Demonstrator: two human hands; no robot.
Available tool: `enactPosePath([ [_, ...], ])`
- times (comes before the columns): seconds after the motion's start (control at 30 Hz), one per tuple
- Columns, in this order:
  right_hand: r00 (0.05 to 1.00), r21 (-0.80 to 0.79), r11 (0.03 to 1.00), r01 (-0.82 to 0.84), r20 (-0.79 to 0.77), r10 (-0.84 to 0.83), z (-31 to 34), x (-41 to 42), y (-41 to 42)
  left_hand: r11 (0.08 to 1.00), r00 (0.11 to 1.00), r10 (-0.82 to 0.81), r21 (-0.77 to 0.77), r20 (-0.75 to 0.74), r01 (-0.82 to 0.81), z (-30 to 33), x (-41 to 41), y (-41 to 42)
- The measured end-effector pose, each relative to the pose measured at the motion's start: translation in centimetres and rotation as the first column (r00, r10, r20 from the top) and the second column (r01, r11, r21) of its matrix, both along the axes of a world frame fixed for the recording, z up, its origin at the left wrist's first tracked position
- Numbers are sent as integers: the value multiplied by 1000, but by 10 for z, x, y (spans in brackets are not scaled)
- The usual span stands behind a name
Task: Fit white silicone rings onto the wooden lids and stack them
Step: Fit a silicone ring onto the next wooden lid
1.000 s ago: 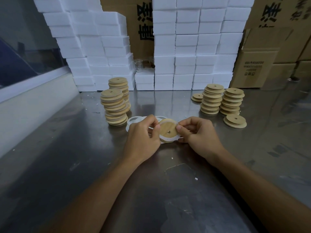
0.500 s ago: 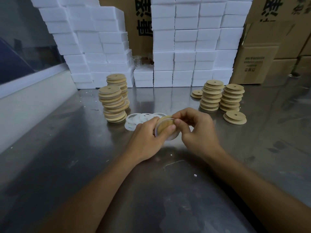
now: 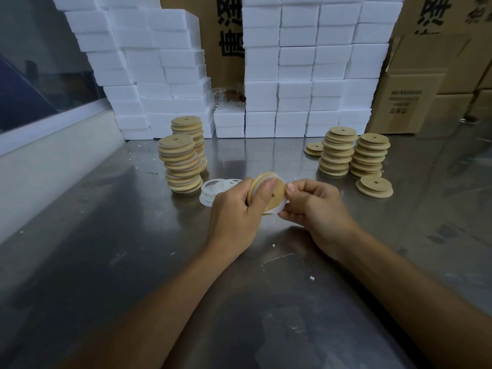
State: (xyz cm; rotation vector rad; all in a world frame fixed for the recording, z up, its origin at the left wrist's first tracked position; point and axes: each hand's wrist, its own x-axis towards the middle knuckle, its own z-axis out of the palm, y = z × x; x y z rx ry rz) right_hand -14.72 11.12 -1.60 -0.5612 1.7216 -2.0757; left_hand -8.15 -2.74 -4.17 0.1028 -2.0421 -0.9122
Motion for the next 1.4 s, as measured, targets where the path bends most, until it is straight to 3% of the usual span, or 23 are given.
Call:
enactPosePath([
  [0.13,997,-45,999,-13,76,16,-1,2,-3,998,1000,8,58,15,-9,1,1,1],
  [0.3,937,-183,972,-147,290,196,0,5,-5,998,999,-38,43,29,37,3,2,5],
  [0.37,933,-190,970,-152,296,205,0,5,-5,997,996,-67,36,53,65,2,3,6],
  [0.43,985,-92,992,-89,141,101,-2,6,-6,993,986,-109,64,122,102,1,3,6],
  [0.47,999,-18,1000,-20,-27,20,-4,6,-5,987,974,-144,91,177,129,2,3,6],
  [0.53,904,89,991,97,-425,-50,-5,6,-3,972,938,-217,150,269,182,3,4,6],
  [0.57,834,117,987,108,-552,-26,-5,6,-3,966,929,-236,171,285,193,3,4,5],
  [0.63,776,141,986,92,-630,17,-5,5,-2,958,923,-253,207,289,198,2,5,3],
  [0.73,813,162,984,74,-581,35,-4,3,0,975,931,-208,138,301,173,1,5,1],
  [0.97,962,83,997,-5,-272,27,-2,1,0,989,955,-129,-38,265,144,2,6,3],
  [1.1,978,70,996,-57,-198,69,0,-3,3,986,960,-114,-87,257,140,3,8,5],
  [1.4,985,23,987,-161,-57,162,-4,-6,3,993,968,-101,-42,228,114,5,8,5],
])
